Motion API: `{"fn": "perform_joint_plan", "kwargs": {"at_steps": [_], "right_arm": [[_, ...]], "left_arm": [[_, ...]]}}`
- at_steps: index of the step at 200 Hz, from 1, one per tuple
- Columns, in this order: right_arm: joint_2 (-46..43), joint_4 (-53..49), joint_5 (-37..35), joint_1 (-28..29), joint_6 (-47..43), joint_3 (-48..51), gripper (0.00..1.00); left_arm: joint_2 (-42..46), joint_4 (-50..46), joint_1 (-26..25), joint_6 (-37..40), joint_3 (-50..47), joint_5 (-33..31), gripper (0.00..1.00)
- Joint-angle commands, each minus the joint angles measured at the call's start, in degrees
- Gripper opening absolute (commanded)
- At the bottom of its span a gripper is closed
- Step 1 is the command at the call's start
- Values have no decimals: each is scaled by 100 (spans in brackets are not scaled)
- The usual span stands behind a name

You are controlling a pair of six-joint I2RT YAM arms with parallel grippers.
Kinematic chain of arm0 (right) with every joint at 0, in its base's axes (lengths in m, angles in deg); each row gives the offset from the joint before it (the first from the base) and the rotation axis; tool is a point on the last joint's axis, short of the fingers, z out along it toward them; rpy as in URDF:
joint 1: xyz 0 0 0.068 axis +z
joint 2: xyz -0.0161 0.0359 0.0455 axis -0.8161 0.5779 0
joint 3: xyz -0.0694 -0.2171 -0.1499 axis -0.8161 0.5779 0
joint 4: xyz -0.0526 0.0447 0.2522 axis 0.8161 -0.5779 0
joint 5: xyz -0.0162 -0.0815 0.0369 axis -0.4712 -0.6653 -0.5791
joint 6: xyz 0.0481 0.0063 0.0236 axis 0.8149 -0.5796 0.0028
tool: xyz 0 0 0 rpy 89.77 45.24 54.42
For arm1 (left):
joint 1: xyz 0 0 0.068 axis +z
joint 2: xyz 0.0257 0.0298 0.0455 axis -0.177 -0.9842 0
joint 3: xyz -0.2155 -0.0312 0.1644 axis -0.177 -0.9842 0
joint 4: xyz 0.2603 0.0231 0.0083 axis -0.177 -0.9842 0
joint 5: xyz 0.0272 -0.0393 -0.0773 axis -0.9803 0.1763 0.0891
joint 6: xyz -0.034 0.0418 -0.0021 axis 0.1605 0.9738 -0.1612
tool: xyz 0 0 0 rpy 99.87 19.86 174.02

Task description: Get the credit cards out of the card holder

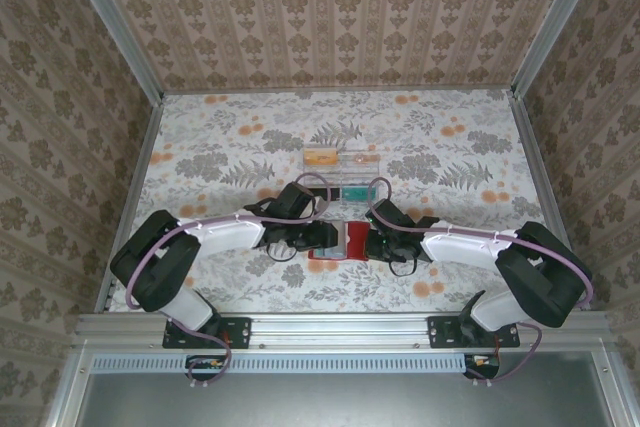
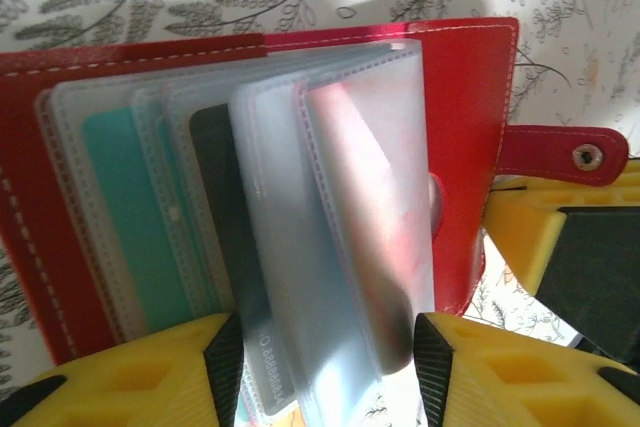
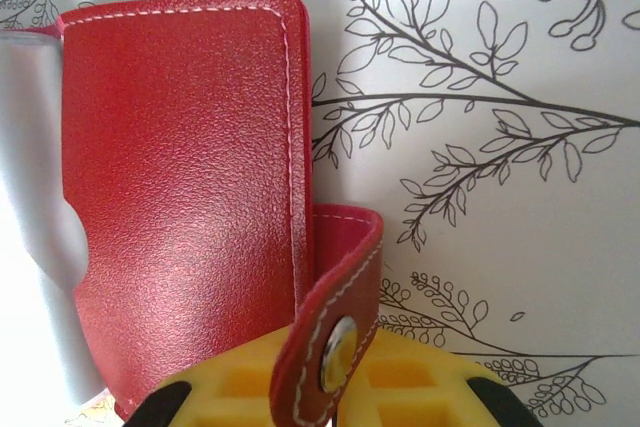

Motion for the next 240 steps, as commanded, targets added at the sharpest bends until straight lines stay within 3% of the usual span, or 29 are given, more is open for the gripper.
{"fn": "perform_joint_plan", "kwargs": {"at_steps": [1, 109, 135, 180, 240], "right_arm": [[80, -64, -108, 25, -15, -61, 14], [-37, -84, -145, 28, -2, 11, 18], [-219, -216, -329, 12, 21, 76, 20], [-1335, -650, -679, -104, 144, 334, 24], [-1894, -335, -123, -109, 83, 448, 25]], "left_arm": [[-119, 336, -94, -62, 165, 319, 54], [-188, 390, -321, 21, 659, 494, 63], [-337, 354, -379, 86, 864, 576, 61], [-737, 313, -422, 94, 1134, 628, 58], [-1408, 124, -423, 106, 1547, 600, 52]]}}
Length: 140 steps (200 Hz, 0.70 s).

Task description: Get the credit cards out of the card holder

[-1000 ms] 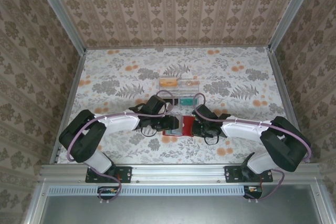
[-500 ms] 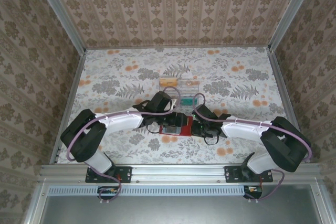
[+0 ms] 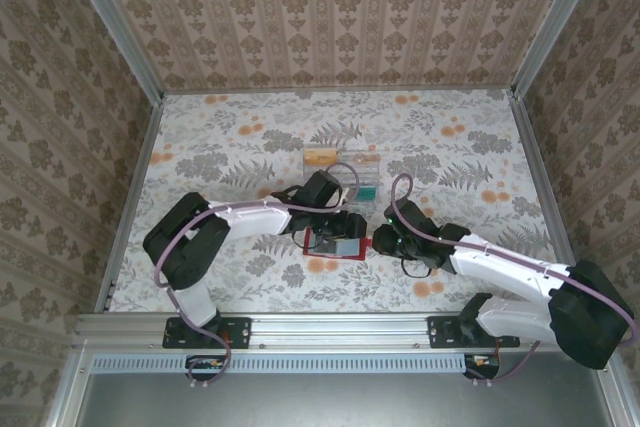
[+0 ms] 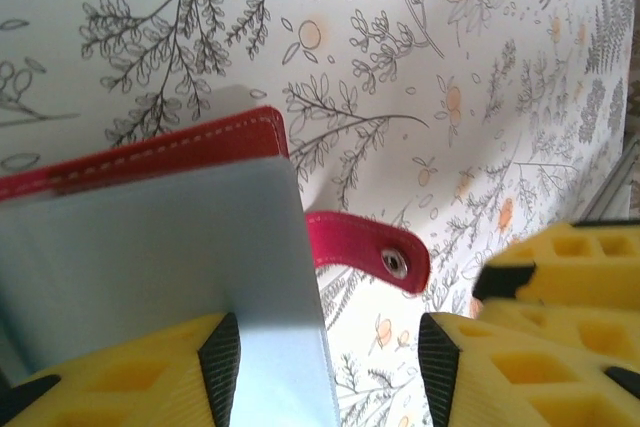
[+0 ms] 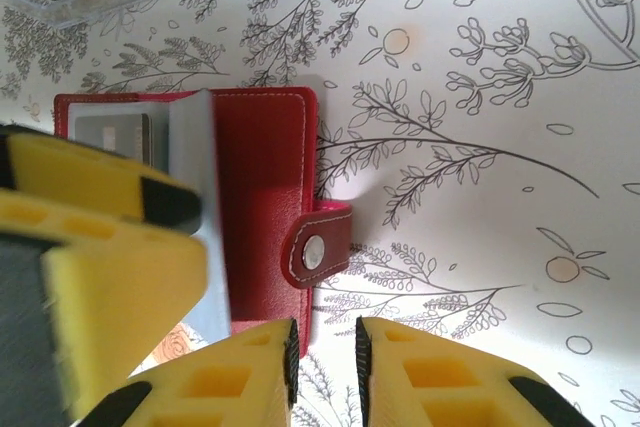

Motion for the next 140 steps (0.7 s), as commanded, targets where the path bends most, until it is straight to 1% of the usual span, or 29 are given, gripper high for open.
{"fn": "perform_joint_plan", "kwargs": {"at_steps": [1, 14, 30, 46, 59, 63, 75, 99, 125, 140], "right_arm": [[-222, 80, 245, 1, 35, 117, 25], [-244, 235, 369, 29, 37, 121, 22], [-140, 460, 493, 102, 67, 105, 18], [43, 641, 581, 197, 96, 62, 12], [192, 794, 578, 265, 181, 57, 10], [243, 864, 598, 286, 206, 65, 9], [418, 1013, 654, 334, 254, 66, 8], [797, 1292, 743, 452, 314, -32, 5], [1132, 1617, 881, 509, 410, -125, 5], [1263, 1587, 825, 513, 432, -186, 5]], "left_arm": [[-208, -163, -41, 107, 224, 69, 51], [-197, -200, -32, 118, 226, -43, 50], [-81, -301, -23, 131, 206, -213, 45], [41, -380, 14, 135, 158, -375, 41], [118, -378, 68, 95, 87, -467, 39], [136, -361, 83, 74, 75, -473, 36], [191, -362, 121, 60, 39, -505, 31], [316, -430, 154, 74, -6, -596, 30], [238, -397, 161, 58, -24, -527, 28], [264, -393, 178, 27, -52, -543, 28]]}}
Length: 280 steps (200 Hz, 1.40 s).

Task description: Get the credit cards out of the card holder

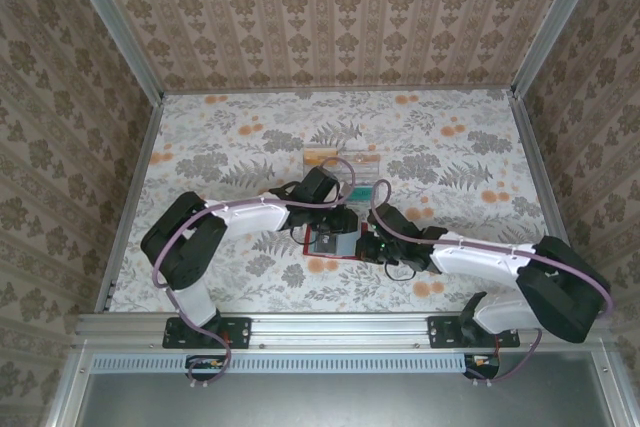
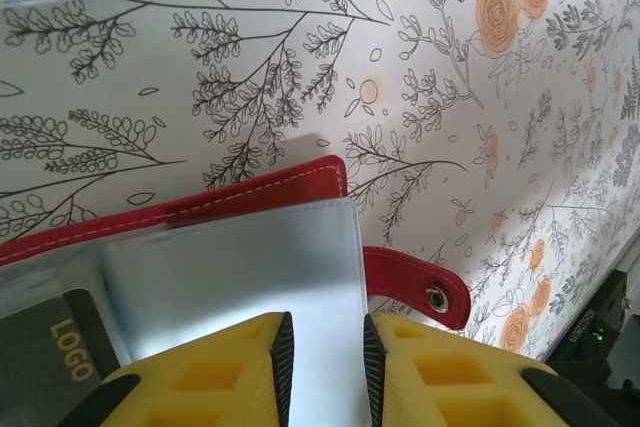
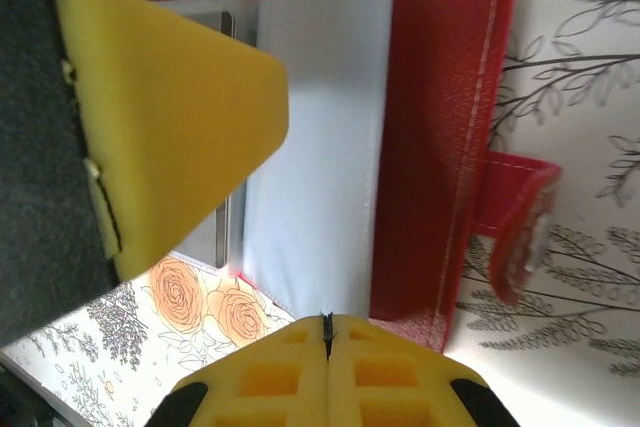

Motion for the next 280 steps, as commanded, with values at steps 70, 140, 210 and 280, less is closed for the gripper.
{"fn": "perform_joint_plan", "kwargs": {"at_steps": [70, 140, 210, 280], "right_arm": [[812, -391, -510, -12, -115, -456, 8], [999, -467, -466, -26, -287, -700, 9], [997, -583, -318, -8, -379, -943, 11], [1058, -502, -242, -9, -362, -1003, 13]], "left_arm": [[1326, -886, 394, 119, -491, -780, 37], [1449, -498, 538, -109, -1326, -532, 33], [1125, -288, 555, -58, -1392, -470, 30], [864, -29, 503, -143, -1352, -286, 30]]}}
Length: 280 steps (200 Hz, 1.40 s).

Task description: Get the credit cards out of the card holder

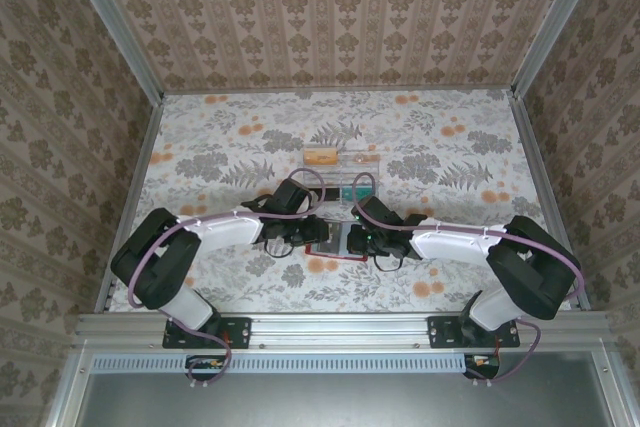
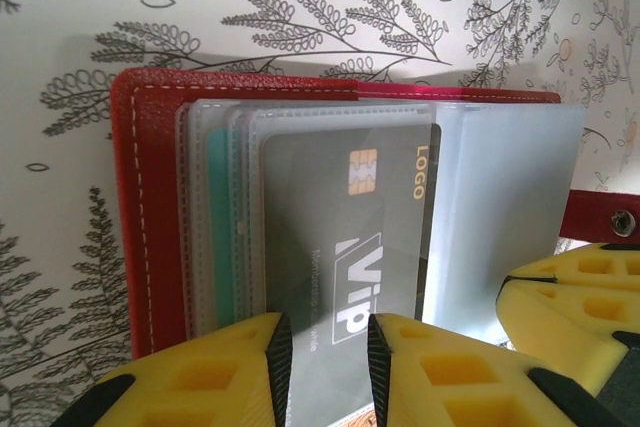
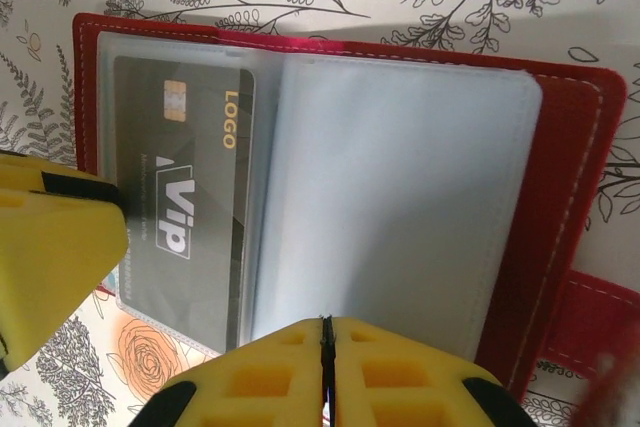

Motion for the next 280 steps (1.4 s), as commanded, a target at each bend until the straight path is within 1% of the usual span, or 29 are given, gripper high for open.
{"fn": "perform_joint_plan", "kwargs": {"at_steps": [1, 41, 90, 159, 195, 228, 242, 253, 280], "right_arm": [[109, -110, 69, -13, -53, -162, 13], [333, 283, 306, -98, 132, -184, 17], [557, 476, 493, -231, 194, -278, 18], [1053, 287, 689, -227, -45, -853, 17], [1120, 230, 680, -215, -94, -931, 17], [1096, 97, 664, -217, -177, -1008, 18], [1052, 54, 628, -218, -176, -1015, 21], [994, 20, 571, -218, -176, -993, 21], [889, -42, 486, -238, -169, -925, 21]], "left_arm": [[-147, 66, -17, -95, -28, 100, 30], [-163, 43, -26, -80, -10, 122, 30], [16, -153, -26, -47, -14, 38, 30], [933, -707, 104, -66, -213, -325, 31], [1295, -703, 261, -88, -433, -270, 32], [1219, -585, 290, -115, -439, -196, 32], [1146, -506, 290, -115, -416, -159, 32], [1068, -454, 290, -95, -389, -139, 32], [811, -318, 294, -52, -284, -34, 29]]}}
